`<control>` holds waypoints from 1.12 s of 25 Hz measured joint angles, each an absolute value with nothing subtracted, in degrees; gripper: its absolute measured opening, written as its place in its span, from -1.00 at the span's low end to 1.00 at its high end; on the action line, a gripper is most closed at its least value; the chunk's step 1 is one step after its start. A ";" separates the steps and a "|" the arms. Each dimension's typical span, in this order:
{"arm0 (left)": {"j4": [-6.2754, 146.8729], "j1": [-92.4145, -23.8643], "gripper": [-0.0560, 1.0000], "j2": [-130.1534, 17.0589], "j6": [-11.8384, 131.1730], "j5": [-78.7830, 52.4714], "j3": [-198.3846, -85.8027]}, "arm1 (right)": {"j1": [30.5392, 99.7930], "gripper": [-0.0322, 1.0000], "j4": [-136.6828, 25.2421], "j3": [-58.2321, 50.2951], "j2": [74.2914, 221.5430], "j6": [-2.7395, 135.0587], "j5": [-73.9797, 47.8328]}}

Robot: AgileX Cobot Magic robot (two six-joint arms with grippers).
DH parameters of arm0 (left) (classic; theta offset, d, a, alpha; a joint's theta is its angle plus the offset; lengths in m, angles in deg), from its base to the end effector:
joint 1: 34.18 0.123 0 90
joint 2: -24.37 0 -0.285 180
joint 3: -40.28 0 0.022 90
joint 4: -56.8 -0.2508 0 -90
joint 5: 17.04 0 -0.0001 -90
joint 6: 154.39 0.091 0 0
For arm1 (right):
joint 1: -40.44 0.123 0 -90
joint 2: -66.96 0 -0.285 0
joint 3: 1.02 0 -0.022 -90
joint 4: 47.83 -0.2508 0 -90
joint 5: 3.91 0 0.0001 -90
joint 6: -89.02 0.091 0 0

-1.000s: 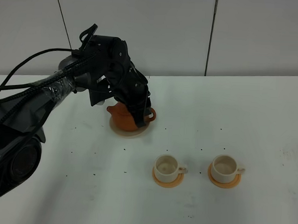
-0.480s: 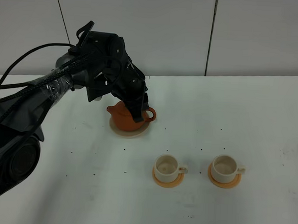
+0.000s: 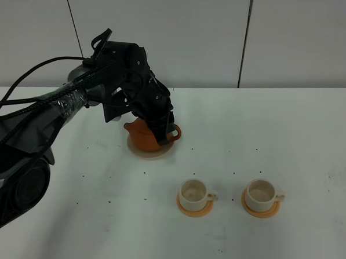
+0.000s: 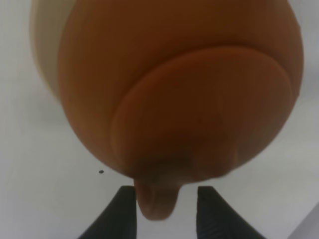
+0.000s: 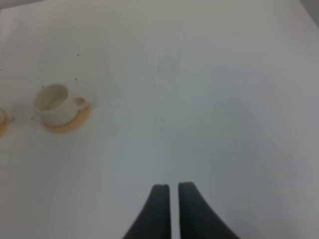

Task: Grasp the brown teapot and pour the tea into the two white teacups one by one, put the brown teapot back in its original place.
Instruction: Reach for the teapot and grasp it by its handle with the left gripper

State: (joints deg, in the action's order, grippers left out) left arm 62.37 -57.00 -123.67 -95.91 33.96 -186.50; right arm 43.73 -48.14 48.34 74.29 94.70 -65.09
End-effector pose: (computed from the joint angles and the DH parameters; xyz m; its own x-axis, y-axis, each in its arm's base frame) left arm 0.4899 -0.2136 0.1662 0.1244 -0.9382 0.3230 -0.9078 -0.2390 -0.3445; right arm -0.0048 0.0002 0.2729 -0.4705 0.0747 -0.8792 -0.0139 0.9957 0.0920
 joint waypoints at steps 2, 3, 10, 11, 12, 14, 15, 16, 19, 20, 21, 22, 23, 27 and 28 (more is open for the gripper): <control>62.88 -57.00 -0.21 -124.28 -95.91 33.52 -186.69 | 43.73 -0.88 -48.14 48.34 74.29 94.70 -65.09; 63.15 -57.00 -0.21 -124.38 -95.91 33.21 -186.69 | 43.73 -0.88 -48.14 48.34 74.29 94.70 -65.09; 63.62 -57.00 -0.21 -125.19 -95.91 31.98 -186.75 | 43.73 -0.88 -48.14 48.34 74.29 94.70 -65.09; 63.62 -57.00 -0.21 -125.24 -95.91 31.88 -186.75 | 43.73 -0.88 -48.14 48.34 74.29 94.70 -65.09; 63.62 -57.00 -0.21 -125.24 -95.91 31.75 -186.75 | 43.73 -0.88 -48.14 48.34 74.29 94.70 -65.09; 63.62 -57.00 -0.21 -125.24 -95.91 31.75 -186.75 | 43.73 -0.88 -48.14 48.34 74.29 94.70 -65.09; 63.62 -57.00 -0.21 -125.24 -95.91 31.63 -186.75 | 43.73 -0.88 -48.14 48.34 74.29 94.70 -65.09; 63.62 -57.00 -0.21 -125.30 -95.91 31.51 -186.75 | 43.73 -0.88 -48.14 48.34 74.29 94.70 -65.09; 63.62 -57.00 -0.21 -125.53 -95.91 31.07 -186.75 | 43.73 -0.88 -48.14 48.34 74.29 94.70 -65.09; 63.62 -57.00 -0.21 -125.56 -95.91 31.02 -186.75 | 43.73 -0.88 -48.14 48.34 74.29 94.70 -65.09; 63.62 -57.00 -0.21 -125.56 -95.91 31.02 -186.75 | 43.73 -0.88 -48.14 48.34 74.29 94.70 -65.09; 63.62 -57.00 -0.21 -125.60 -95.91 31.02 -186.75 | 43.73 -0.88 -48.14 48.34 74.29 94.70 -65.09; 63.62 -57.00 -0.21 -125.60 -95.91 30.95 -186.75 | 43.73 -0.88 -48.14 48.34 74.29 94.70 -65.09; 63.62 -57.06 -0.24 -125.70 -95.91 30.85 -186.75 | 43.73 -0.88 -48.14 48.34 74.29 94.70 -65.09; 63.62 -57.06 -0.25 -125.74 -95.91 30.78 -186.75 | 43.73 -0.88 -48.14 48.34 74.29 94.70 -65.09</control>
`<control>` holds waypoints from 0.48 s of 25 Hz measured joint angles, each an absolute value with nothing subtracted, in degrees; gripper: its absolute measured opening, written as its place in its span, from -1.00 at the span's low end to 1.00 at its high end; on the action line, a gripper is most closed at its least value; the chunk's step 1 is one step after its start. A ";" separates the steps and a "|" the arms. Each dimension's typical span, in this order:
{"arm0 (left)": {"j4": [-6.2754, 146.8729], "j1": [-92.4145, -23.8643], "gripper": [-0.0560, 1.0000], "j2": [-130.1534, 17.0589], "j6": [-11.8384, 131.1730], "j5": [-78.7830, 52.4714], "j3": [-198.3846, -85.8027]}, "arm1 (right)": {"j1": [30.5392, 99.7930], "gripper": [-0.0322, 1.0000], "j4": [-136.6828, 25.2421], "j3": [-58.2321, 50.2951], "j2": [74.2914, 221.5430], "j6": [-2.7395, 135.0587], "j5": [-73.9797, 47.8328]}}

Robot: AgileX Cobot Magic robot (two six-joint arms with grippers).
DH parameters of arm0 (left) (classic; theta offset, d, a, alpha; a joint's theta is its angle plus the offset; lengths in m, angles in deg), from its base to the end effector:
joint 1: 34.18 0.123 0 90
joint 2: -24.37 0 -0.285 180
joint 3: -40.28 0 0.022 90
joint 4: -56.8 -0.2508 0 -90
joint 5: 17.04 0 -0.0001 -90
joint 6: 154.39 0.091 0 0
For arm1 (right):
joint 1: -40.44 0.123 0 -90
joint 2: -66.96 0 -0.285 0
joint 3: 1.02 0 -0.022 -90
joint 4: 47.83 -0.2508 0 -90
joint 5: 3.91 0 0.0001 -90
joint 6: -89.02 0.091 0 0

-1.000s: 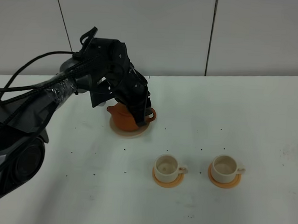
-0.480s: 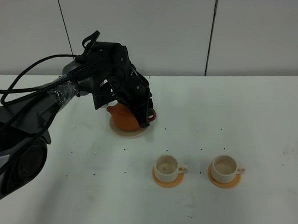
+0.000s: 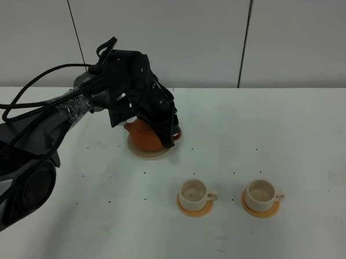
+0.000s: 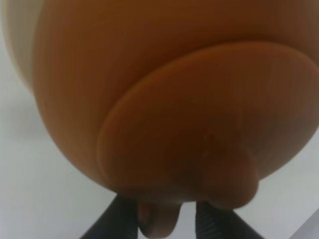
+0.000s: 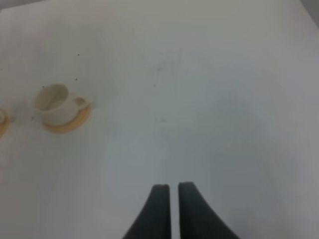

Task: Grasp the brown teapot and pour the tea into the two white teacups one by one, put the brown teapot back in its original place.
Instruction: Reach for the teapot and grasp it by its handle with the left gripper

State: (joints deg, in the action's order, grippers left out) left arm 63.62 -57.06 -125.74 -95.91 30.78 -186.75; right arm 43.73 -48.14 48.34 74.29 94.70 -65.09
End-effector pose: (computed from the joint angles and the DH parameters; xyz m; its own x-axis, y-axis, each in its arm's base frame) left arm 0.4950 -0.2176 0.1506 0.1286 -0.9277 0.3504 -0.9007 -0.2571 -0.3502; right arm -0.0048 0.0002 0.2729 -0.4705 0.0747 -0.8792 -0.0139 0.9957 0.0920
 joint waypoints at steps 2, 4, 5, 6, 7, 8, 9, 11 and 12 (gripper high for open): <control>63.62 -57.06 -0.28 -125.81 -95.91 30.59 -186.80 | 43.73 -0.88 -48.14 48.34 74.29 94.70 -65.09; 63.62 -57.06 -0.31 -125.88 -95.91 30.48 -186.80 | 43.73 -0.88 -48.14 48.34 74.29 94.70 -65.09; 63.62 -57.06 -0.33 -125.88 -95.91 30.48 -186.80 | 43.73 -0.88 -48.14 48.34 74.29 94.70 -65.09; 63.62 -57.06 -0.34 -125.88 -95.91 30.48 -186.80 | 43.73 -0.88 -48.14 48.34 74.29 94.70 -65.09; 63.62 -57.06 -0.35 -125.88 -95.91 30.48 -186.80 | 43.73 -0.88 -48.14 48.34 74.29 94.70 -65.09; 63.62 -57.06 -0.36 -125.90 -95.91 30.48 -186.80 | 43.73 -0.88 -48.14 48.34 74.29 94.70 -65.09; 63.57 -57.06 -0.37 -125.90 -95.91 30.48 -186.80 | 43.73 -0.88 -48.14 48.34 74.29 94.70 -65.09; 63.44 -57.06 -0.39 -125.90 -95.91 30.48 -186.80 | 43.73 -0.88 -48.14 48.34 74.29 94.70 -65.09; 63.30 -57.06 -0.40 -125.90 -95.91 30.53 -186.80 | 43.73 -0.88 -48.14 48.34 74.29 94.70 -65.09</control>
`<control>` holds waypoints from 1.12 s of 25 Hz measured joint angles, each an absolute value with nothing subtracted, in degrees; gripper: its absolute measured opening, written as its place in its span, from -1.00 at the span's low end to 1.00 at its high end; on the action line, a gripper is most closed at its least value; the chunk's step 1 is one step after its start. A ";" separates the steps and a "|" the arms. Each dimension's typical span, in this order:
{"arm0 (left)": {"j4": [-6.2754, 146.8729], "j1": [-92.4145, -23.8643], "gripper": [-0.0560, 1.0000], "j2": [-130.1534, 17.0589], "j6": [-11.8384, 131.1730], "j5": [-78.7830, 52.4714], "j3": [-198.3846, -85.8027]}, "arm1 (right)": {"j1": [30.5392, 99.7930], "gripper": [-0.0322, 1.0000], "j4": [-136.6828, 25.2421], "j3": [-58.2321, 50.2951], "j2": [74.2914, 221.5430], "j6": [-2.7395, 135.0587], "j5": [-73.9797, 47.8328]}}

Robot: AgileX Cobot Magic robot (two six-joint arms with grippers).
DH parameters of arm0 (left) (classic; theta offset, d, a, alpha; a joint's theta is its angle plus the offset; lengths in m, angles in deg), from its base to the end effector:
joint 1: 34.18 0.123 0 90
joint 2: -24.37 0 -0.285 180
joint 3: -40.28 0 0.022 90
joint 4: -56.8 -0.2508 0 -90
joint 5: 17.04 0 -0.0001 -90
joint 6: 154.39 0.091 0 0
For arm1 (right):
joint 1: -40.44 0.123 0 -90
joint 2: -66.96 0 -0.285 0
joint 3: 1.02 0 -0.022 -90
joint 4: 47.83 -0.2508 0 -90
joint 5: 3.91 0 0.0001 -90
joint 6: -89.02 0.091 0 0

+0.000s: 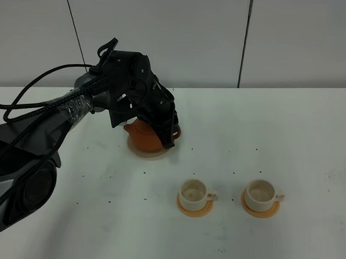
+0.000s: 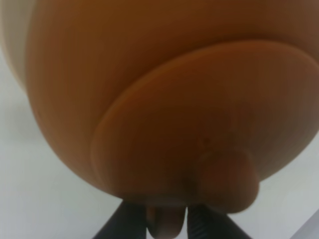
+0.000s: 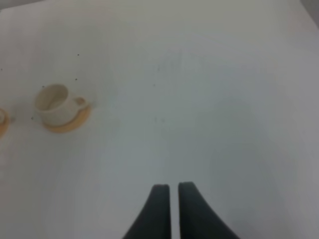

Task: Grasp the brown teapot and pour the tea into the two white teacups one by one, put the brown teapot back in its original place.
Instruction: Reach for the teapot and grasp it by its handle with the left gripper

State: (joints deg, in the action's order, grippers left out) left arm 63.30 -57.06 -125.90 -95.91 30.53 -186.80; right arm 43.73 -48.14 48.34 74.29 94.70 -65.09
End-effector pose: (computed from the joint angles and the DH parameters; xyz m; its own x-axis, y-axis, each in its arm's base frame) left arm 0.4956 -0.2174 0.1495 0.1263 -0.9293 0.3471 -0.8994 -0.2549 -0.3552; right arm -0.0048 0.0002 0.2729 -0.4705 0.0747 -0.8792 -0.0139 0.9957 0.0920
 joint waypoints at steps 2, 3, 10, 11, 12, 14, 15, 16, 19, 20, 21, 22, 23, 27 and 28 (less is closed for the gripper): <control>63.19 -57.06 -0.40 -125.90 -95.91 30.73 -186.80 | 43.73 -0.88 -48.14 48.34 74.29 94.70 -65.09; 63.16 -57.06 -0.40 -125.90 -95.91 30.88 -186.81 | 43.73 -0.88 -48.14 48.34 74.29 94.70 -65.09; 63.07 -57.10 -0.41 -125.90 -95.91 30.95 -186.86 | 43.73 -0.88 -48.14 48.34 74.29 94.70 -65.09; 63.05 -57.10 -0.41 -125.90 -95.91 31.00 -186.86 | 43.73 -0.88 -48.14 48.34 74.29 94.70 -65.09; 63.03 -57.10 -0.41 -125.90 -95.91 31.00 -186.86 | 43.73 -0.88 -48.14 48.34 74.29 94.70 -65.09; 62.90 -57.10 -0.45 -125.90 -95.91 31.00 -186.86 | 43.73 -0.88 -48.14 48.34 74.29 94.70 -65.09; 62.78 -57.10 -0.49 -125.90 -95.91 30.94 -186.86 | 43.73 -0.88 -48.14 48.34 74.29 94.70 -65.09; 62.70 -57.10 -0.54 -125.90 -95.86 30.94 -186.86 | 43.73 -0.88 -48.14 48.34 74.29 94.70 -65.09; 62.71 -57.10 -0.55 -125.90 -95.86 31.18 -186.92 | 43.73 -0.88 -48.14 48.34 74.29 94.70 -65.09; 62.71 -57.10 -0.55 -125.90 -95.86 31.31 -186.99 | 43.73 -0.88 -48.14 48.34 74.29 94.70 -65.09; 62.71 -57.10 -0.55 -125.90 -95.86 31.57 -187.05 | 43.73 -0.88 -48.14 48.34 74.29 94.70 -65.09; 62.71 -57.10 -0.55 -125.90 -95.86 31.68 -187.05 | 43.73 -0.88 -48.14 48.34 74.29 94.70 -65.09; 62.76 -57.10 -0.55 -125.90 -95.86 31.73 -187.09 | 43.73 -0.88 -48.14 48.34 74.29 94.70 -65.09; 63.22 -57.10 -0.55 -125.90 -95.86 32.04 -187.16 | 43.73 -0.88 -48.14 48.34 74.29 94.70 -65.09; 63.40 -57.10 -0.55 -125.90 -95.86 32.05 -187.16 | 43.73 -0.88 -48.14 48.34 74.29 94.70 -65.09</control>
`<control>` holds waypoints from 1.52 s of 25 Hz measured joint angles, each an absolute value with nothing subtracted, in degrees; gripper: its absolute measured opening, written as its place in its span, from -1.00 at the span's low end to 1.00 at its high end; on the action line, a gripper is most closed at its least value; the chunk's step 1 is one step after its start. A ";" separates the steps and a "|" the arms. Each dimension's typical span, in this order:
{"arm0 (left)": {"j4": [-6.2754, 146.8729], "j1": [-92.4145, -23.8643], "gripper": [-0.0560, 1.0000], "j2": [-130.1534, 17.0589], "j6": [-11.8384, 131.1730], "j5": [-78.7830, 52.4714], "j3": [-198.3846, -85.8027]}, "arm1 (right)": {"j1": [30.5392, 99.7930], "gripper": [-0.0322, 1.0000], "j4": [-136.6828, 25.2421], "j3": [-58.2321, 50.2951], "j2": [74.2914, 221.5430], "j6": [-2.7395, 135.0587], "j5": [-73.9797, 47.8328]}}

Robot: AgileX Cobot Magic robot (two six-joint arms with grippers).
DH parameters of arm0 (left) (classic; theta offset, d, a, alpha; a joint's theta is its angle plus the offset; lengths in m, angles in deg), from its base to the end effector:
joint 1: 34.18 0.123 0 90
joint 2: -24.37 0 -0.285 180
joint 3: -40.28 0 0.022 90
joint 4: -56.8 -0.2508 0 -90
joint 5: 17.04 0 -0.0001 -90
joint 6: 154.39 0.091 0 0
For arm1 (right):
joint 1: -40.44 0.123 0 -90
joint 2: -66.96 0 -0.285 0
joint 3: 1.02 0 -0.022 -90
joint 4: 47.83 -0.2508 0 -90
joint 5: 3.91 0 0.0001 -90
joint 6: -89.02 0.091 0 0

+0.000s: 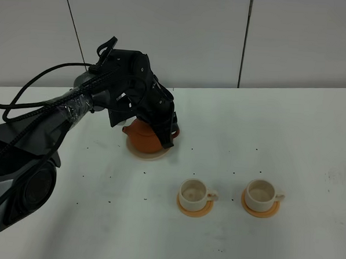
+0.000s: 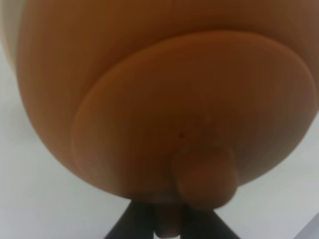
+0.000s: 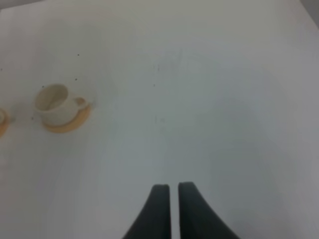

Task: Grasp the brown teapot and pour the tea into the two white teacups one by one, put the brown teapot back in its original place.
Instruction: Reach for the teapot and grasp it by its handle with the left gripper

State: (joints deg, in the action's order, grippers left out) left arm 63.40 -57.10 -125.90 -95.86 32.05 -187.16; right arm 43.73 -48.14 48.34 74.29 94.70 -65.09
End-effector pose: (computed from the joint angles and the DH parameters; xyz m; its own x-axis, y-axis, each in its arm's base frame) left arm 0.4941 -0.2175 0.1502 0.1292 -0.9318 0.3391 -0.9070 -0.2492 -0.3394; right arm -0.0048 0.0002 0.2729 -0.4705 0.0747 -0.8792 -0.0139 0.9957 0.0920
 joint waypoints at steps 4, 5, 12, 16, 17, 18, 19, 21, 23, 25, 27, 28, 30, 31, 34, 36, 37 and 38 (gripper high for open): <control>63.59 -57.10 -0.55 -125.90 -95.86 32.22 -187.16 | 43.73 -0.88 -48.14 48.34 74.29 94.70 -65.09; 63.59 -57.10 -0.55 -125.90 -95.86 32.35 -187.16 | 43.73 -0.88 -48.14 48.34 74.29 94.70 -65.09; 63.59 -57.10 -0.56 -125.78 -95.86 33.85 -187.37 | 43.73 -0.88 -48.14 48.34 74.29 94.70 -65.09; 61.23 -57.10 -0.56 -125.82 -95.86 39.16 -190.00 | 43.73 -0.88 -48.14 48.34 74.29 94.70 -65.09; 60.44 -57.10 -0.56 -125.84 -95.86 40.89 -190.97 | 43.73 -0.88 -48.14 48.34 74.29 94.70 -65.09; 59.71 -57.10 -0.56 -125.92 -95.86 42.79 -191.72 | 43.73 -0.88 -48.14 48.34 74.29 94.70 -65.09; 59.32 -57.10 -0.56 -125.97 -95.86 44.26 -192.43 | 43.73 -0.88 -48.14 48.34 74.29 94.70 -65.09; 58.74 -57.10 -0.56 -125.97 -95.86 45.76 -193.15 | 43.73 -0.88 -48.14 48.34 74.29 94.70 -65.09; 58.62 -57.10 -0.56 -125.97 -95.86 46.07 -193.13 | 43.73 -0.88 -48.14 48.34 74.29 94.70 -65.09; 58.62 -57.10 -0.56 -125.97 -95.86 46.20 -193.13 | 43.73 -0.88 -48.14 48.34 74.29 94.70 -65.09; 58.62 -57.10 -0.56 -125.97 -95.86 46.24 -193.13 | 43.73 -0.88 -48.14 48.34 74.29 94.70 -65.09; 58.62 -57.10 -0.56 -125.98 -95.86 46.24 -193.13 | 43.73 -0.88 -48.14 48.34 74.29 94.70 -65.09; 58.62 -57.10 -0.56 -125.98 -95.86 46.31 -193.13 | 43.73 -0.88 -48.14 48.34 74.29 94.70 -65.09; 58.62 -57.10 -0.56 -125.98 -95.86 46.31 -193.13 | 43.73 -0.88 -48.14 48.34 74.29 94.70 -65.09; 58.79 -57.10 -0.56 -125.98 -95.86 46.31 -193.13 | 43.73 -0.88 -48.14 48.34 74.29 94.70 -65.09; 58.80 -57.10 -0.56 -125.98 -95.86 46.31 -193.13 | 43.73 -0.88 -48.14 48.34 74.29 94.70 -65.09; 58.80 -57.10 -0.56 -125.98 -95.86 46.31 -193.13 | 43.73 -0.88 -48.14 48.34 74.29 94.70 -65.09; 58.80 -57.10 -0.56 -125.98 -95.86 46.31 -193.13 | 43.73 -0.88 -48.14 48.34 74.29 94.70 -65.09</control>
